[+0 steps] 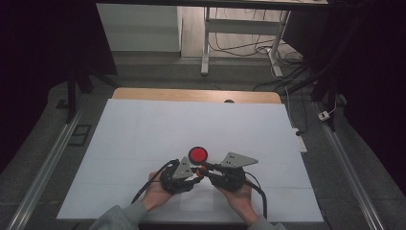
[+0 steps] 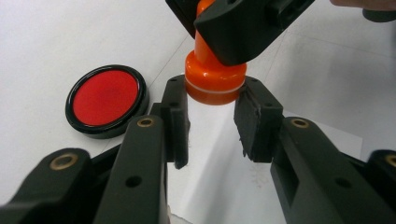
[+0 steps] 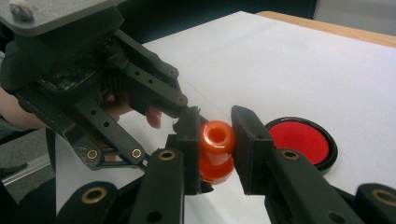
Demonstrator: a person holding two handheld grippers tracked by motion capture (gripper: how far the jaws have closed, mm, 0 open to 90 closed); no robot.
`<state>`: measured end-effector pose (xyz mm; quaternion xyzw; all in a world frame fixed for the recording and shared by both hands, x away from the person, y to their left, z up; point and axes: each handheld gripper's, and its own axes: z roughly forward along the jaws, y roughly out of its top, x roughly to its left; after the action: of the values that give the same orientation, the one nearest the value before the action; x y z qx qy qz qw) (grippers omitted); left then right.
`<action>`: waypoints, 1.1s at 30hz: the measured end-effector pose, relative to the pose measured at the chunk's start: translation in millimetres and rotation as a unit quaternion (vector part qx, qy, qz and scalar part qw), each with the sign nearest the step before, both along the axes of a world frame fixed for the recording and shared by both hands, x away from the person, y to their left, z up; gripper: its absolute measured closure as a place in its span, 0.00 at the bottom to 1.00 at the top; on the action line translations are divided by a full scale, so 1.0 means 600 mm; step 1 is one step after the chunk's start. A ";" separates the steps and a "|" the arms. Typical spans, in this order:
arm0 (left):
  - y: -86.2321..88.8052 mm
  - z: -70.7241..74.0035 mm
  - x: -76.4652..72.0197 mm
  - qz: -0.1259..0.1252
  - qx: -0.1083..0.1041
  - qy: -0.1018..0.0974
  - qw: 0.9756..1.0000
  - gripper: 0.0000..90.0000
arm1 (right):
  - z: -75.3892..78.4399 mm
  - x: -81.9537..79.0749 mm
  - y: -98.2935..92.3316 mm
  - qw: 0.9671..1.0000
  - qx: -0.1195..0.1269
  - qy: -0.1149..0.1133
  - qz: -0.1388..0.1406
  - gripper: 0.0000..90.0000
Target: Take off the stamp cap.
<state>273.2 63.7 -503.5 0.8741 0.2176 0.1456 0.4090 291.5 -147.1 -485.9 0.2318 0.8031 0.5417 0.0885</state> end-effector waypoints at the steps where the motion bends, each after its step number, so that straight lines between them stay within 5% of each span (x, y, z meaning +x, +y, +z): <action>1: 0.000 0.000 0.000 0.000 0.000 0.000 1.000 0.73 | 0.000 0.000 0.000 1.000 0.001 -0.001 0.000 0.81; 4: 0.000 0.000 0.000 0.000 0.001 0.000 1.000 0.73 | 0.000 -0.001 0.000 1.000 0.001 -0.003 -0.002 0.81; 6: -0.004 -0.012 0.002 -0.002 0.056 0.001 0.998 0.73 | 0.003 -0.004 -0.003 1.000 0.012 -0.019 -0.017 0.81; 7: -0.002 -0.022 0.005 0.001 0.049 0.014 0.999 0.73 | 0.012 -0.003 -0.012 0.999 0.025 -0.028 -0.032 0.81; 8: 0.007 -0.021 0.010 0.003 -0.028 0.055 0.998 0.73 | 0.023 0.000 -0.025 0.998 0.043 -0.031 -0.044 0.81; 9: 0.009 -0.010 0.008 0.008 -0.044 0.043 0.998 0.73 | 0.034 0.006 -0.042 0.997 0.059 -0.027 -0.052 0.81; 11: 0.005 0.010 -0.002 0.006 -0.021 -0.005 1.000 0.73 | 0.040 0.011 -0.060 0.995 0.072 -0.027 -0.064 0.81; 13: 0.005 0.016 -0.006 0.003 -0.020 -0.013 1.000 0.73 | 0.038 0.015 -0.066 0.995 0.070 -0.019 -0.063 0.81; 18: 0.009 0.007 0.001 0.008 -0.008 -0.004 1.000 0.73 | 0.028 0.011 -0.047 0.998 0.047 -0.017 -0.040 0.81; 33: 0.035 0.010 0.007 0.029 -0.011 -0.007 1.000 0.73 | 0.031 0.012 -0.051 0.998 0.053 -0.018 -0.041 0.81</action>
<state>277.4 84.5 -497.7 0.8621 0.2416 0.1607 0.4154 298.5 -178.0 -467.3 0.2595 0.7611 0.5837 0.1128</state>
